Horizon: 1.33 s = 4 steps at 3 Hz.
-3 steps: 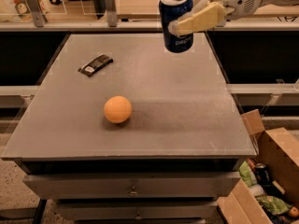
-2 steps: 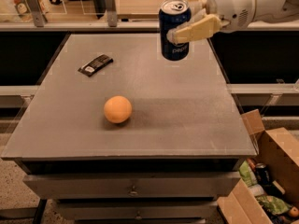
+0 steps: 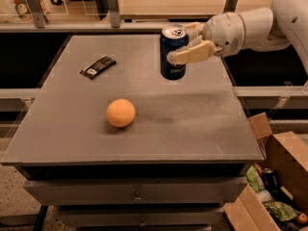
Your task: Place pepsi can upright
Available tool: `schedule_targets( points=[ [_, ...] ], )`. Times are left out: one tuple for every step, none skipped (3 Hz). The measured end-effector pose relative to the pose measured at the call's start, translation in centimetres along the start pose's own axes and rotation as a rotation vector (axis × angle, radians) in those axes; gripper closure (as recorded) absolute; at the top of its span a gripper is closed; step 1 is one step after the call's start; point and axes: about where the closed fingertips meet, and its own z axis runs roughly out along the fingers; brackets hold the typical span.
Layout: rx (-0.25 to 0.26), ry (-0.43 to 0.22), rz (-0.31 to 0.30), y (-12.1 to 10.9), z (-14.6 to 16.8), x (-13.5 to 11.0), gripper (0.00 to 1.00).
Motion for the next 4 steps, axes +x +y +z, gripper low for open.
schedule_targets(
  points=[
    [0.006,-0.016,0.025,0.0,-0.2,2.8,1.0],
    [0.015,-0.013,0.038,0.3,-0.8,5.2,0.84],
    [0.015,-0.004,0.051,0.6,-1.0,7.8,0.61],
    [0.017,-0.001,0.052,0.8,-1.3,9.4,0.37]
  ],
)
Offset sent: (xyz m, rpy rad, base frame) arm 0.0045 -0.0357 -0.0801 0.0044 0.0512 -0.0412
